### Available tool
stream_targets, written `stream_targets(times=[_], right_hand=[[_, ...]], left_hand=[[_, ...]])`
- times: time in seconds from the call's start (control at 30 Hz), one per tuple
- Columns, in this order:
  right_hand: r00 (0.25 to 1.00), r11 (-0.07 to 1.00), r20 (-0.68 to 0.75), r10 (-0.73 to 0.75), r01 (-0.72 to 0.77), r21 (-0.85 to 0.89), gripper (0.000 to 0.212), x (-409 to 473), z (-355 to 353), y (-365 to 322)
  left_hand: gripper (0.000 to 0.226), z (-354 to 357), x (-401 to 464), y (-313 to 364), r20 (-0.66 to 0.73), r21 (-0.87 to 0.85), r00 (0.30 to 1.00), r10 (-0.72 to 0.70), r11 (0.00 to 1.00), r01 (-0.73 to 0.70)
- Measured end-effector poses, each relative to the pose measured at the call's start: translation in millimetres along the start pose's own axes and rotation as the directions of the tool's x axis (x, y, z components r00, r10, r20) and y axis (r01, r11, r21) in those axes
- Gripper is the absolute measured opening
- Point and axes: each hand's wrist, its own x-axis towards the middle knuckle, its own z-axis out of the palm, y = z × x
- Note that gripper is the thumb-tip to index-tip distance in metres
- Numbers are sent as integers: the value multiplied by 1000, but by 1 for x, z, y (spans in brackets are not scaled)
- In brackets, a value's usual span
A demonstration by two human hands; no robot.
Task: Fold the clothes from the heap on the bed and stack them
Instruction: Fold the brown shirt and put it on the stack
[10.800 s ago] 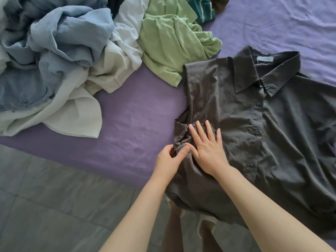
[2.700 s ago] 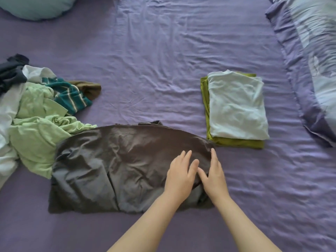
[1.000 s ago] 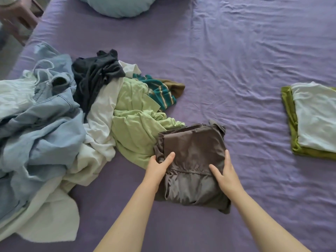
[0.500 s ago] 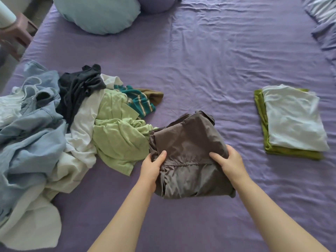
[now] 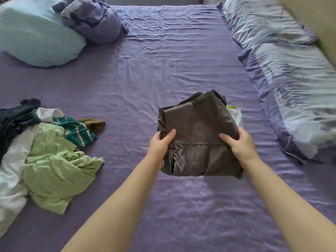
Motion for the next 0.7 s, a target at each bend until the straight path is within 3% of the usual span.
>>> stream_targets(times=[0.27, 0.5, 0.6, 0.7], right_hand=[[997, 995, -66, 33, -39, -88, 31, 69, -61, 40], [991, 982, -70, 111, -120, -149, 36, 115, -66, 82], [986, 964, -78, 150, -163, -210, 46, 121, -61, 96], [973, 929, -102, 207, -228, -291, 68, 120, -53, 106]], left_hand=[[11, 91, 45, -12, 64, 58, 997, -49, 997, 46], [28, 116, 95, -40, 51, 176, 991, -123, 978, 112], [42, 113, 113, -45, 39, 380, 990, -136, 918, 111], [58, 109, 120, -50, -24, 629, 997, -73, 774, 72]])
